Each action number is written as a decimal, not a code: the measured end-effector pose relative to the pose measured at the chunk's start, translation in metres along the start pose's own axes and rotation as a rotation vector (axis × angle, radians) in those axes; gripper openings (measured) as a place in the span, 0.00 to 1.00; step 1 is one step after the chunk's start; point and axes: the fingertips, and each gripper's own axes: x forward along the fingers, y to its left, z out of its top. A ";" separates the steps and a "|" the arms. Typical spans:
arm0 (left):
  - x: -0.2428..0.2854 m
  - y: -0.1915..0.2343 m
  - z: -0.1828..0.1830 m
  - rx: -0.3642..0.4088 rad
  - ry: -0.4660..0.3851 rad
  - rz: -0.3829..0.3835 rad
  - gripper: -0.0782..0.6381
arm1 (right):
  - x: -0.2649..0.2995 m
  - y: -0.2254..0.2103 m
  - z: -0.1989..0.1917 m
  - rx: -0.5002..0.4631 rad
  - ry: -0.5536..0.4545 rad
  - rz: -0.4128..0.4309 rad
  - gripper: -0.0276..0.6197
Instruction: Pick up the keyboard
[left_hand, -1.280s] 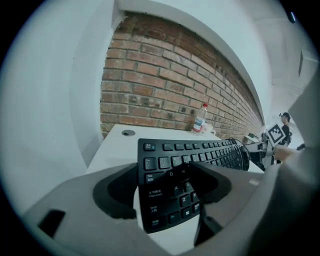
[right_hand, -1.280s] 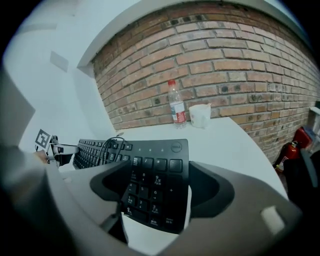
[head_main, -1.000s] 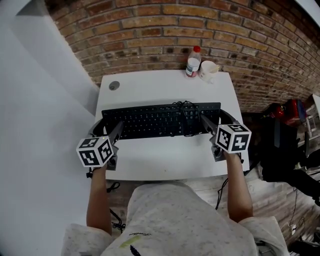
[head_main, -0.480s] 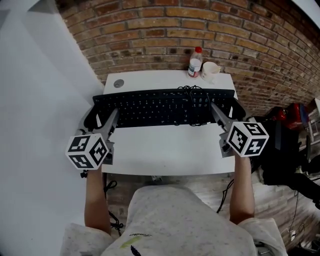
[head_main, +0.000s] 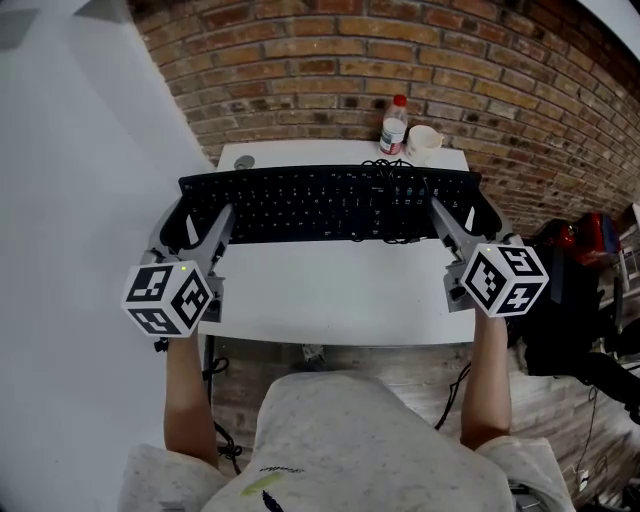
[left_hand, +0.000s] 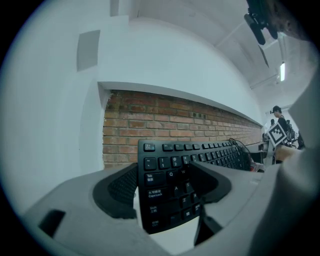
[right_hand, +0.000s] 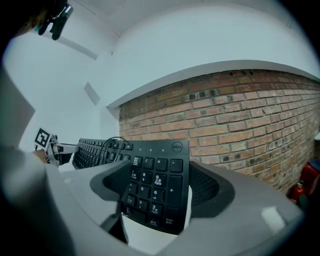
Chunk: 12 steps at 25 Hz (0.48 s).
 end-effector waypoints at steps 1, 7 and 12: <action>0.000 0.000 0.000 -0.001 0.000 -0.001 0.55 | 0.000 0.000 0.000 -0.001 0.000 -0.001 0.62; 0.000 0.000 0.001 0.000 0.001 -0.002 0.55 | -0.001 0.000 0.000 0.001 0.003 -0.006 0.62; 0.000 0.000 0.002 0.002 0.001 -0.005 0.55 | -0.001 0.001 0.000 0.005 0.005 -0.006 0.62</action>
